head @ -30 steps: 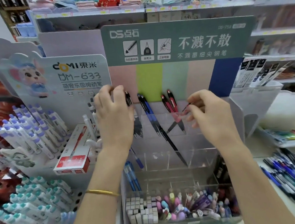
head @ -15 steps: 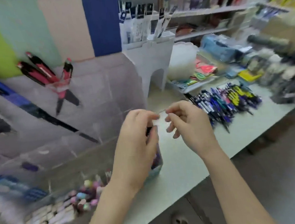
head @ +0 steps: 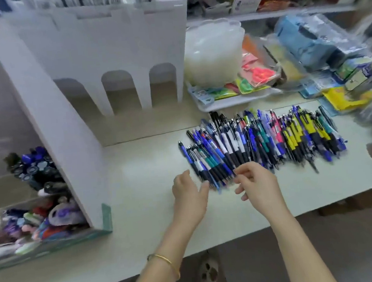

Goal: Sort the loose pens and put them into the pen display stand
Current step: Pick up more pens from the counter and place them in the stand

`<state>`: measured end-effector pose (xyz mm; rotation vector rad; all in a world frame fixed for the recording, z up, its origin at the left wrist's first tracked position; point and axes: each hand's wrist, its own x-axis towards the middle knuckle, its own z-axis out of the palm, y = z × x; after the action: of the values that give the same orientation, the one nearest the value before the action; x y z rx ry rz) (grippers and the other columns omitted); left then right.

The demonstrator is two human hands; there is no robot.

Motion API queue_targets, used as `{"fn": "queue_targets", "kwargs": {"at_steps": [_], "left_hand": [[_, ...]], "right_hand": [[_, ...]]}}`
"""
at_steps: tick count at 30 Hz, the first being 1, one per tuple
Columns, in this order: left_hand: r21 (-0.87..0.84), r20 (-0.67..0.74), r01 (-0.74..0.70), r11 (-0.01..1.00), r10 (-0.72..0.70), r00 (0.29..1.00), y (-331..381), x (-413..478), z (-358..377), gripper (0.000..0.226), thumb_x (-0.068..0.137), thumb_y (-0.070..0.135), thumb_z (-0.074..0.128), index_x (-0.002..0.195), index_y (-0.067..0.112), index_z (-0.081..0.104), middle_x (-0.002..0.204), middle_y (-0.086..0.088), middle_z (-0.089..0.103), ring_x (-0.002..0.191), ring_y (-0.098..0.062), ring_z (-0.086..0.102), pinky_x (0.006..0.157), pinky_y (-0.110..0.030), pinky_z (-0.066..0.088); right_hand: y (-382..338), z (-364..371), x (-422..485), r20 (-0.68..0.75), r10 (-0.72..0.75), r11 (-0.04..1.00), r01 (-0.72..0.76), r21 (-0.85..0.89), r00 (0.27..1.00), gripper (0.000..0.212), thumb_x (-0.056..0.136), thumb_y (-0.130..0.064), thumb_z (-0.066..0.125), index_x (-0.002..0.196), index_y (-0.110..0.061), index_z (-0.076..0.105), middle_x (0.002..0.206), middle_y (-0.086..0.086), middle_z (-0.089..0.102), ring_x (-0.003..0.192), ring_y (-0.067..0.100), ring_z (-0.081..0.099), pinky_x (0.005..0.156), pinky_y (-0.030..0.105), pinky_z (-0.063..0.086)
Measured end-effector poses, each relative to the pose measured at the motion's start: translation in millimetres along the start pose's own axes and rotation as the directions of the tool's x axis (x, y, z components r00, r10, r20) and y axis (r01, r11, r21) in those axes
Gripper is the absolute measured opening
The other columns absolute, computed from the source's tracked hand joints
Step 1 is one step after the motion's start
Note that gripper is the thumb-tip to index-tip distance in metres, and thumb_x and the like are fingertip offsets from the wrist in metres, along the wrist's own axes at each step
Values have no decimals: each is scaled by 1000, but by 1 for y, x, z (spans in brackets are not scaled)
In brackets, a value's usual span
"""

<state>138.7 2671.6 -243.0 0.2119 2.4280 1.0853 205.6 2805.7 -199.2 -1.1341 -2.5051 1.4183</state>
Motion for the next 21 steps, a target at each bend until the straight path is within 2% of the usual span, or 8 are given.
{"fn": "queue_targets", "kwargs": {"at_steps": [6, 8, 10, 12, 17, 21], "left_hand": [[116, -202, 94, 989, -70, 977, 28, 36, 40, 78, 98, 48, 40, 153, 8, 2, 160, -16, 4, 144, -32, 12, 116, -39, 15], [177, -234, 90, 980, -47, 971, 33, 48, 45, 81, 95, 50, 44, 152, 5, 7, 159, -19, 10, 140, -35, 22, 112, -44, 25], [212, -296, 61, 975, 5, 955, 34, 58, 48, 81, 90, 53, 45, 148, 0, 25, 151, -24, 31, 127, -40, 43, 100, -46, 41], [223, -301, 57, 973, 14, 953, 32, 64, 50, 82, 83, 55, 39, 141, -2, 37, 141, -24, 46, 114, -40, 55, 89, -46, 50], [258, -331, 55, 965, 35, 943, 27, 70, 51, 80, 81, 50, 38, 141, -4, 37, 138, -23, 48, 116, -39, 52, 96, -45, 46], [186, -359, 120, 975, -46, 932, 27, 84, 49, 75, 80, 38, 38, 139, -8, 37, 136, -26, 47, 118, -42, 48, 102, -46, 40]], "right_hand": [[-1, -14, 44, 34, -54, 998, 54, -17, 998, 17, 94, -2, 49, 96, -16, 59, 79, 2, 65, 60, 13, 64, 53, 26, 50], [-5, -13, 54, 22, -53, 999, 53, -13, 998, 18, 94, -3, 49, 93, -18, 58, 78, 1, 65, 59, 13, 64, 55, 27, 50], [-10, -11, 65, 19, -67, 998, 67, -20, 998, 19, 93, -4, 49, 91, -21, 58, 79, 0, 65, 57, 8, 63, 56, 27, 52], [-16, -10, 75, 35, -90, 995, 91, -38, 995, 18, 94, -6, 49, 92, -21, 58, 80, -1, 65, 54, 2, 61, 56, 23, 52], [-29, -4, 99, 110, -172, 983, 177, -46, 979, 15, 94, -8, 49, 96, -19, 60, 82, -1, 65, 58, 8, 62, 59, 28, 52], [-35, -4, 122, 186, -208, 977, 214, -15, 960, 16, 94, -7, 49, 94, -18, 60, 81, 0, 64, 60, 15, 63, 55, 25, 47]]}}
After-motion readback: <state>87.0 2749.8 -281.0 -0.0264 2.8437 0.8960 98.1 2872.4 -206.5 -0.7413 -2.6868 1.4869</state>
